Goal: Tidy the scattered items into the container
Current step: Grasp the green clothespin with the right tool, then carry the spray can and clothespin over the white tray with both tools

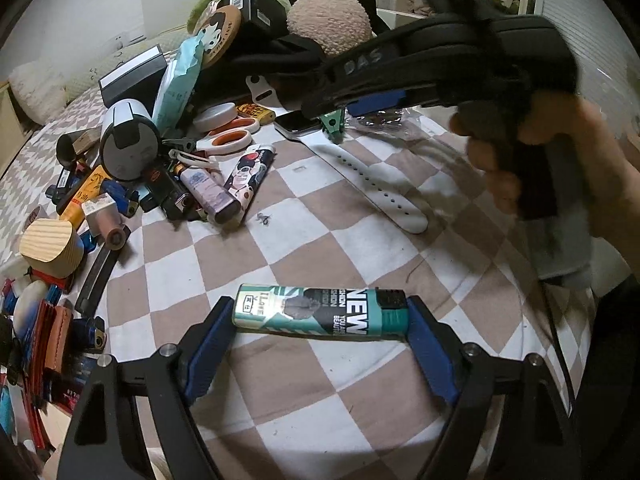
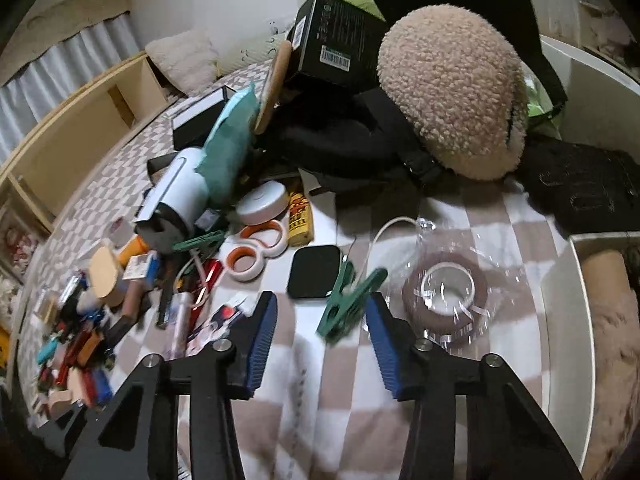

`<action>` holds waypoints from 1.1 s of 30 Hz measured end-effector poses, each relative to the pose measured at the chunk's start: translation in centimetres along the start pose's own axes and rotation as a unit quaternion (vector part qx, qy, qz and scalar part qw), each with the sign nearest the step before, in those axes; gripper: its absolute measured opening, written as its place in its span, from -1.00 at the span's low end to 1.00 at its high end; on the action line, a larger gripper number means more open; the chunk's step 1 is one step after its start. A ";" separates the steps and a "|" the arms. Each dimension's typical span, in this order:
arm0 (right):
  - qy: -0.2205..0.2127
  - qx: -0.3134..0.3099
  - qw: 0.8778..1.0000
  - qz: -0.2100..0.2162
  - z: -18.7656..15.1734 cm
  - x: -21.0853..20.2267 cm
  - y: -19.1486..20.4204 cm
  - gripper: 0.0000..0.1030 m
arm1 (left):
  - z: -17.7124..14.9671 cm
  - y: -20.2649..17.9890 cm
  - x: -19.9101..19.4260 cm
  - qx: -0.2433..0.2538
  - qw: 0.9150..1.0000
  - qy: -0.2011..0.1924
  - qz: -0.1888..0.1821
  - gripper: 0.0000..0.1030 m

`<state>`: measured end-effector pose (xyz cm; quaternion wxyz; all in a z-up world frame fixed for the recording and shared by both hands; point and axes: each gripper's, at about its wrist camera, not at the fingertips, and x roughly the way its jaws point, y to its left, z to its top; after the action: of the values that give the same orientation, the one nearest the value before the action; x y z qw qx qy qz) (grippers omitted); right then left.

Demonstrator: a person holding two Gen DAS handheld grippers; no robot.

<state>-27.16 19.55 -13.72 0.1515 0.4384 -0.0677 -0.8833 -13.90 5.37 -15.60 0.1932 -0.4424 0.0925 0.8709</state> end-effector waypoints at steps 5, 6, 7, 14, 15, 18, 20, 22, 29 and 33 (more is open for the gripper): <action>0.010 -0.027 0.999 -0.026 0.0 1.4 0.0 -0.24 | 0.0 0.0 0.0 -0.004 1.000 0.000 -0.002 0.63; 0.011 -0.035 0.999 -0.033 0.0 1.5 0.1 -0.29 | 0.0 0.0 0.0 -0.004 1.000 0.001 -0.002 0.63; 0.012 -0.043 0.998 -0.039 -0.1 1.6 0.2 -0.31 | 0.1 0.0 0.1 -0.005 1.000 0.001 -0.003 0.63; 0.011 -0.040 0.998 -0.051 -0.3 0.7 -0.3 -0.67 | 0.1 0.3 -0.2 -0.011 1.000 -0.005 0.005 0.63; 0.012 -0.035 0.998 -0.047 -0.5 0.4 -0.5 -0.68 | 0.2 0.4 -0.3 -0.016 1.000 -0.007 0.007 0.63; 0.013 -0.025 0.999 -0.040 -1.0 -0.7 -0.6 -0.68 | 0.3 1.0 -0.7 -0.037 0.999 -0.011 0.009 0.63; 0.013 -0.022 0.999 -0.035 -1.6 -1.6 -0.5 -0.68 | 0.4 1.3 -1.2 -0.049 0.999 -0.019 0.007 0.63; 0.018 -0.017 0.999 -0.028 -2.2 -2.5 -0.3 -0.68 | 0.5 1.4 -1.6 -0.052 0.998 -0.024 0.009 0.63; 0.021 -0.001 1.000 -0.005 -4.7 -5.7 0.5 -0.68 | 0.2 1.1 -2.3 -0.054 0.998 -0.029 0.020 0.63; 0.021 0.025 0.999 0.013 -6.1 -6.7 0.6 -0.68 | -0.1 0.9 -2.8 -0.058 0.998 -0.031 0.024 0.63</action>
<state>-18.37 21.25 -12.27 0.1531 0.4596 -0.0923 -0.8700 -12.72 3.76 -13.37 0.1488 -0.4231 0.0461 0.8926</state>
